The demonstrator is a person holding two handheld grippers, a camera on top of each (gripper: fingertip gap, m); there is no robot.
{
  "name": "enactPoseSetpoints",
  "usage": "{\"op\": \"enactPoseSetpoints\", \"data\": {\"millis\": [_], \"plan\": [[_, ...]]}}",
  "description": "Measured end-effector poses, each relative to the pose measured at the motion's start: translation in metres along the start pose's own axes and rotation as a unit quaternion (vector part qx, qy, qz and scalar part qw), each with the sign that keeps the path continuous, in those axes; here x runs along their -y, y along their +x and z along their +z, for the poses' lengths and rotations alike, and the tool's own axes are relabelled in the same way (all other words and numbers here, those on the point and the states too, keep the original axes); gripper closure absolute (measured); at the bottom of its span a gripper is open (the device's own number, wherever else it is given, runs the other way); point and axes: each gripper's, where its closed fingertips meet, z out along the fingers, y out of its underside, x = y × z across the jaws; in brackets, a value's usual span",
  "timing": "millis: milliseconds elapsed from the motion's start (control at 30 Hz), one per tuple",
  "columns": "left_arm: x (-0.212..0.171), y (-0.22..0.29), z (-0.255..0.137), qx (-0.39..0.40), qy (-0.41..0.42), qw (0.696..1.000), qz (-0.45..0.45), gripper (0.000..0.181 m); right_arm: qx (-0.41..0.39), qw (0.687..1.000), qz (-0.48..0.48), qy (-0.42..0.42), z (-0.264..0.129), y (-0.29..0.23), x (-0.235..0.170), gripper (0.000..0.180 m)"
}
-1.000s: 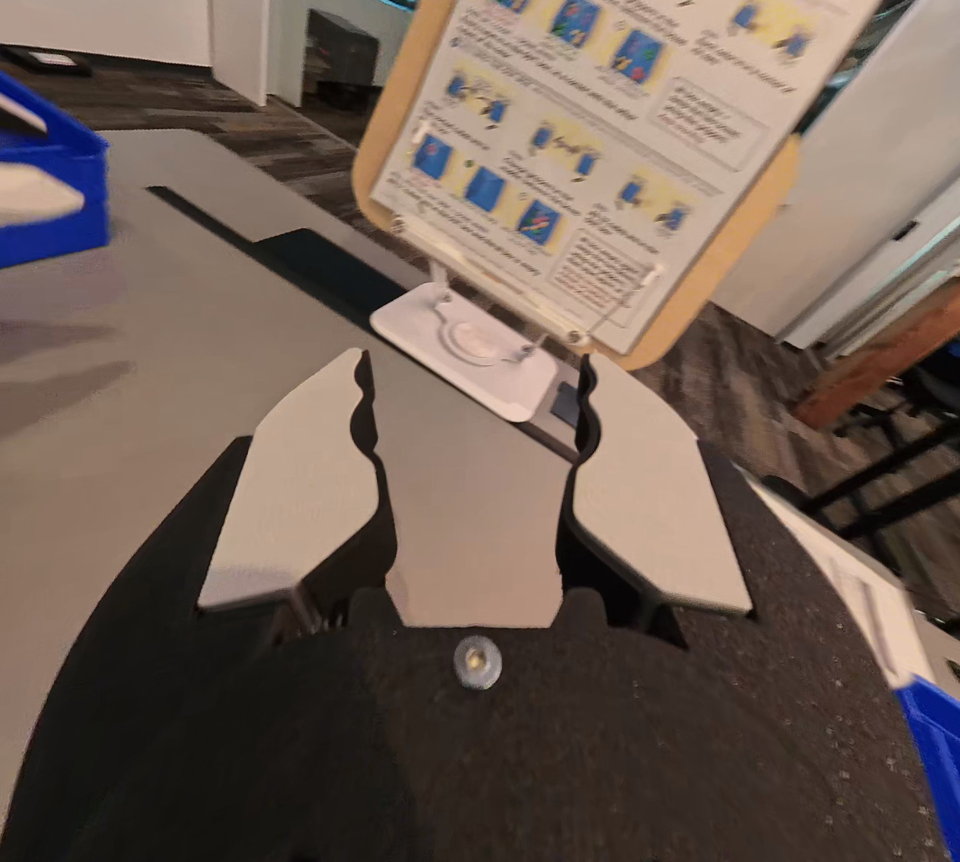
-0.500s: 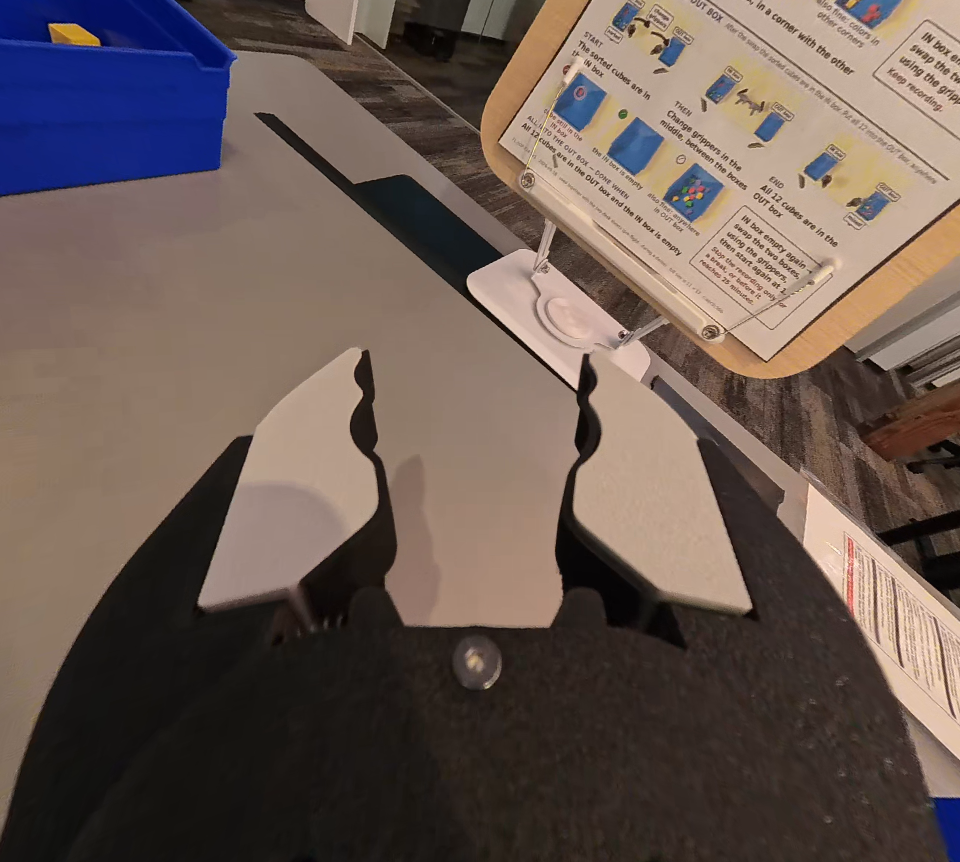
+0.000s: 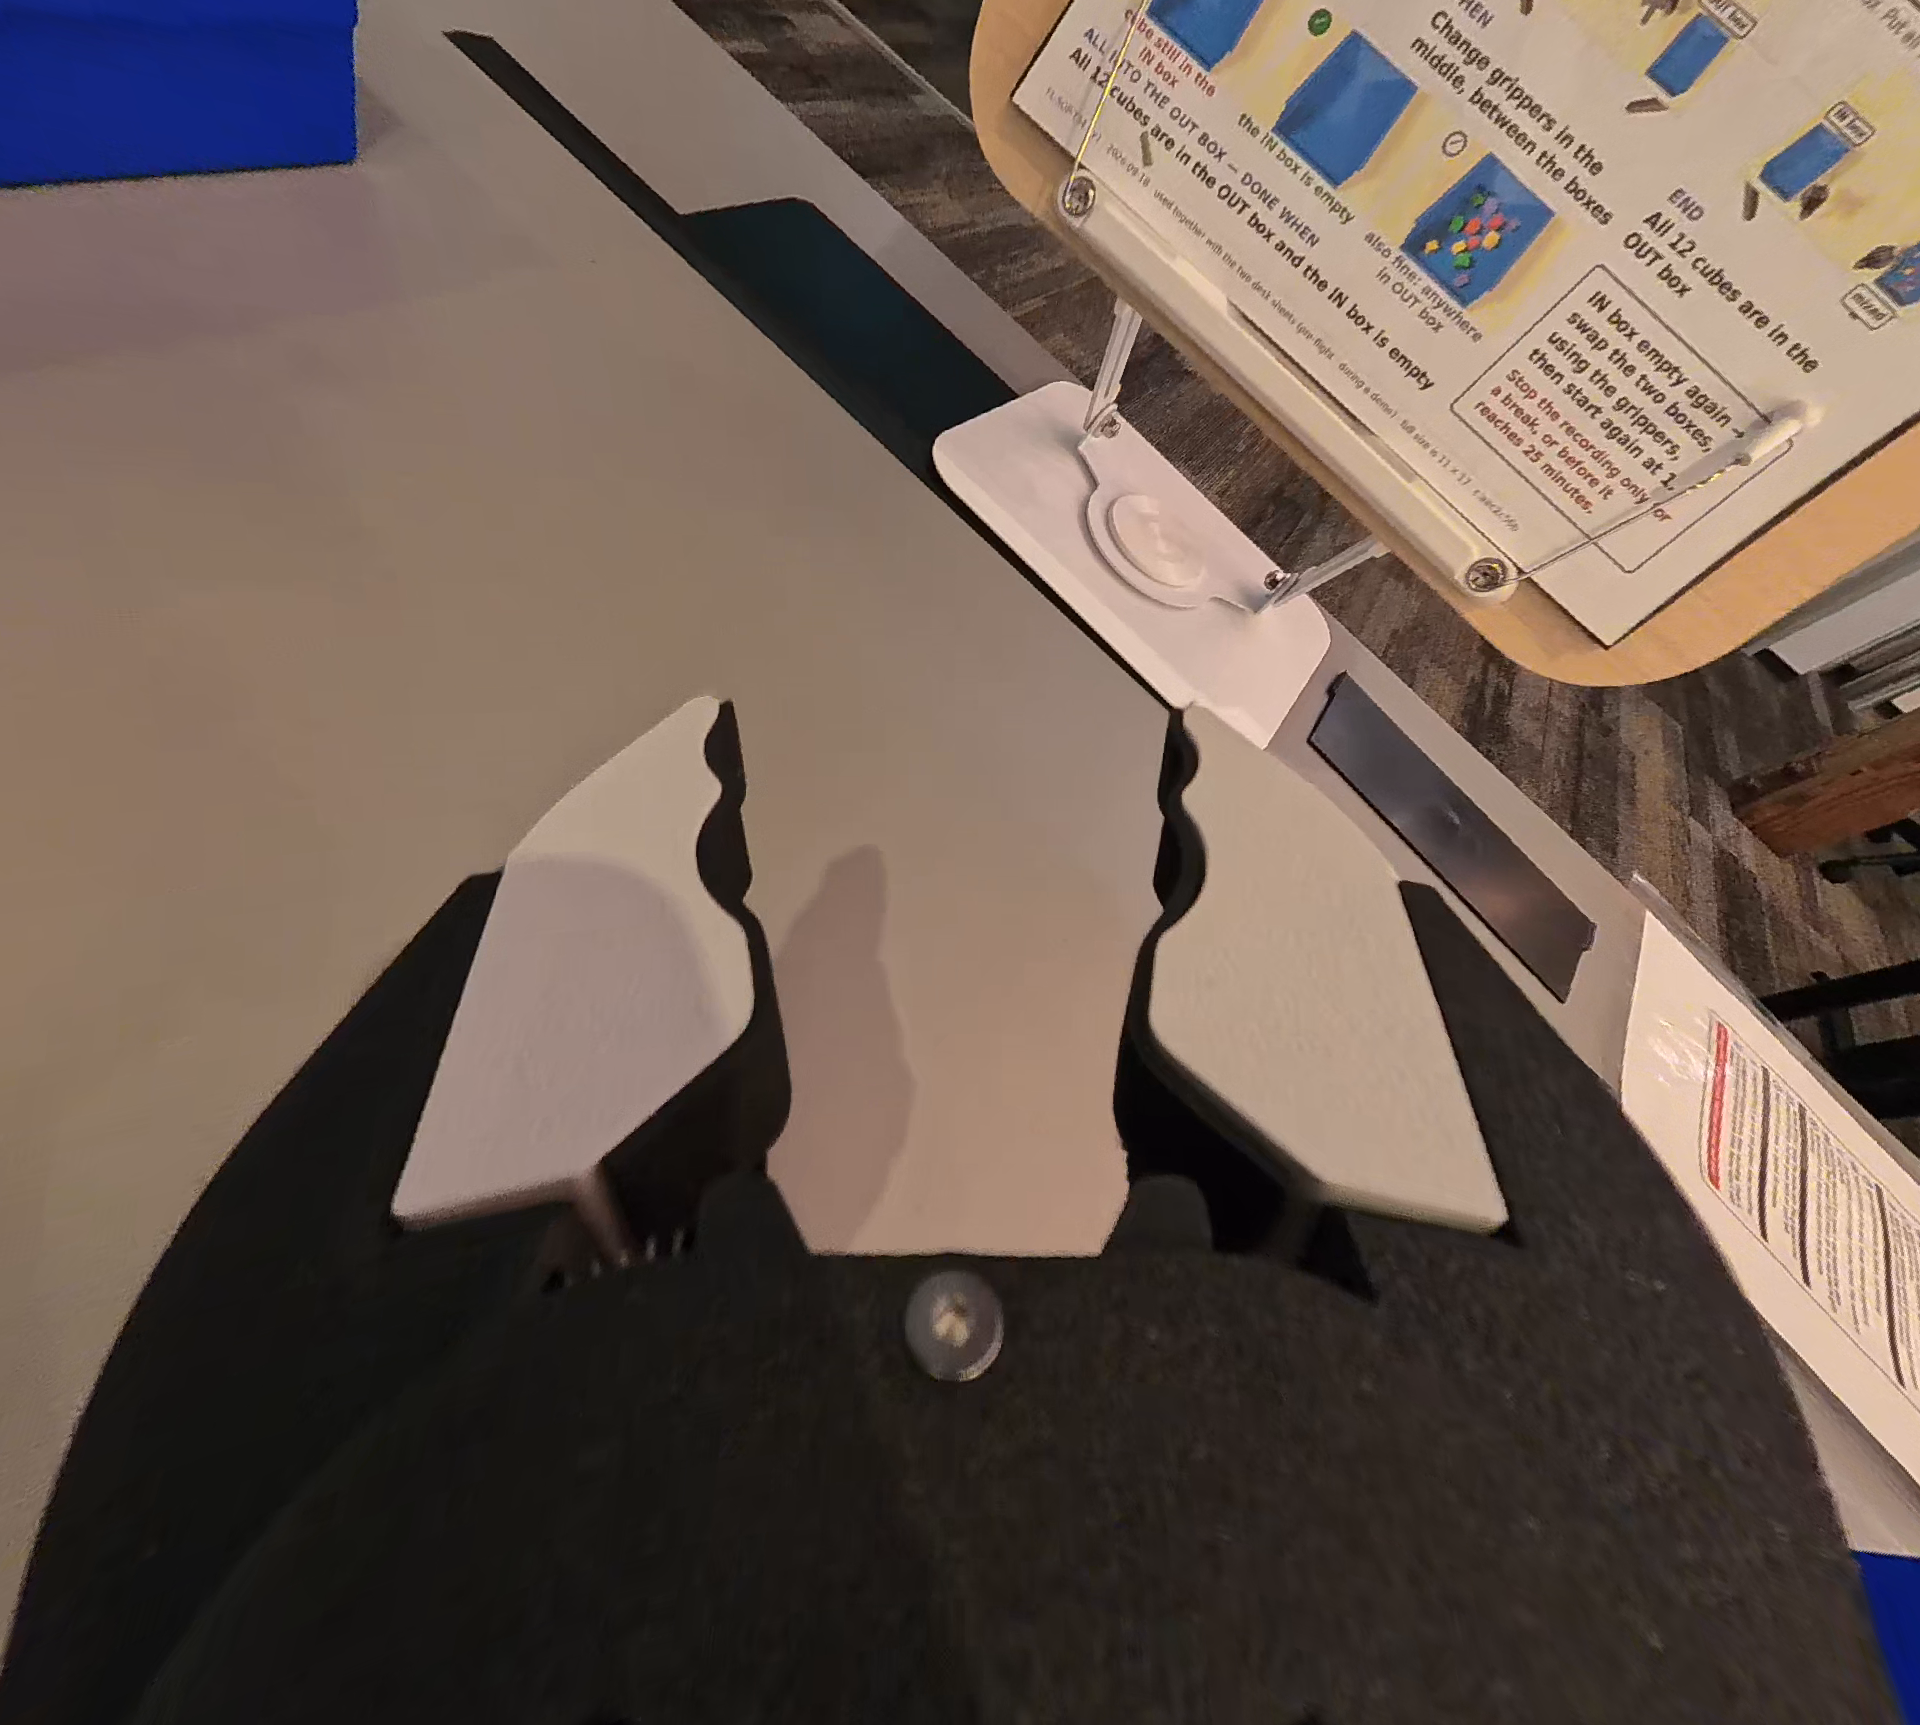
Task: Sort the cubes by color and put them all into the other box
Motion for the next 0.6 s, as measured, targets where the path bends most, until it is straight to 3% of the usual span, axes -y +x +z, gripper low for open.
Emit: {"op": "enactPoseSetpoints", "data": {"millis": [267, 500, 600], "plan": [[-0.003, 0.003, 0.030, 0.006, -0.035, 0.999, 0.016, 0.127, 0.015, 1.000, -0.012, -0.018, 0.009, -0.004, -0.009, 0.103], [-0.010, 0.003, 0.027, 0.048, -0.062, 0.992, 0.097, 0.137, 0.021, 1.000, -0.007, -0.017, 0.010, -0.002, -0.009, 0.104], [-0.012, 0.009, 0.017, 0.030, -0.056, 0.991, 0.115, 0.151, 0.021, 1.000, -0.009, -0.015, 0.008, -0.001, -0.007, 0.104]]}}
